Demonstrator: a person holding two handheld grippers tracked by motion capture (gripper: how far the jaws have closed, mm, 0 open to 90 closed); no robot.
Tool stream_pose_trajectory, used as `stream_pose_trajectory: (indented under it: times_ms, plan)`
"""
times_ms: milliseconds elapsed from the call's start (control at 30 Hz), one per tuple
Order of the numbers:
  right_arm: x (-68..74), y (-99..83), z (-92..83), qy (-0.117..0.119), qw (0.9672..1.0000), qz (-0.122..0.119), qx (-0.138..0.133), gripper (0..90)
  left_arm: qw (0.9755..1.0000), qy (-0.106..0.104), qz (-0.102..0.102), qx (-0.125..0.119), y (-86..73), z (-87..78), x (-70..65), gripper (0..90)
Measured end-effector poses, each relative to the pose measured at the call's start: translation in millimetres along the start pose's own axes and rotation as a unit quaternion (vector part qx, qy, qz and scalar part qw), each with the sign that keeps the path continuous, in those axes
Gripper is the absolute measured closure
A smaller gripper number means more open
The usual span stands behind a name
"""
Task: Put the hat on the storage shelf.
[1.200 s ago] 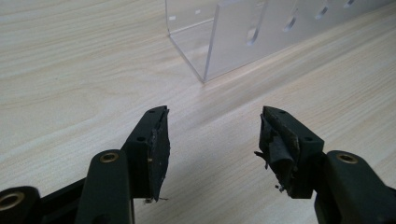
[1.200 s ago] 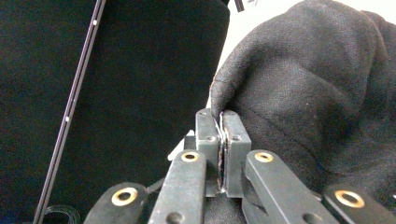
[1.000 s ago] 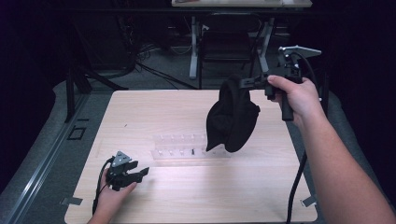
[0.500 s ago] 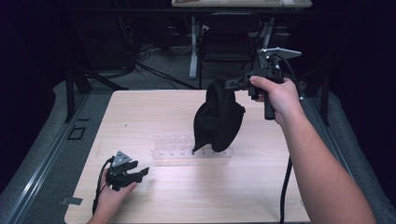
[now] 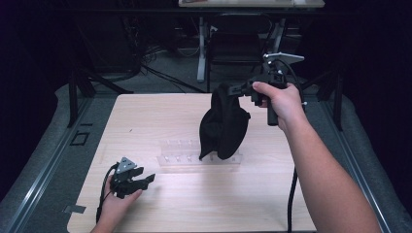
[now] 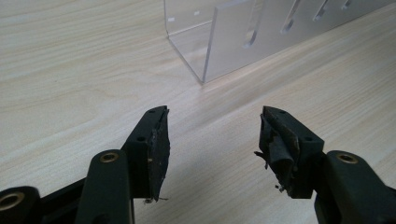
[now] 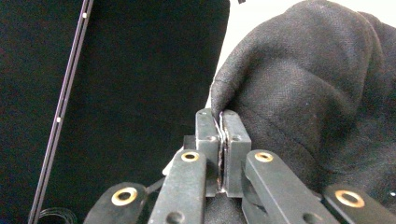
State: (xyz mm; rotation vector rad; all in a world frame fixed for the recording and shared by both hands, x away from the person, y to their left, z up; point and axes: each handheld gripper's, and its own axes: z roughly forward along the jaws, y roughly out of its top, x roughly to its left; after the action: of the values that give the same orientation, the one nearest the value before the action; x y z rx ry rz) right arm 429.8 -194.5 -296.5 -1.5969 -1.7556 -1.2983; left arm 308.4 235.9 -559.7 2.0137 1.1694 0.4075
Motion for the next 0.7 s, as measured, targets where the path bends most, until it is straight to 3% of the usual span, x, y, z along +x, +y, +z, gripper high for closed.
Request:
stream_pose_trajectory:
  times_ms: [400, 533, 700]
  plan:
    - [-5.9, 0.4, 8.7, -0.007, 1.0, 0.004, 0.004, 88.4, 0.9999, -0.004, 0.006, -0.01, 1.3, -1.4, -4.3, 43.7]
    - [-6.8, -0.6, 11.3, 0.003, 1.0, 0.007, 0.004, 88.4, 0.9999, -0.007, 0.009, -0.01, 2.6, -3.1, -5.5, 44.0]
    - [-4.0, -2.2, 15.7, 0.008, 0.9999, 0.002, 0.009, 88.2, 0.9995, -0.006, 0.012, -0.03, 6.3, -7.4, -11.2, 44.5]
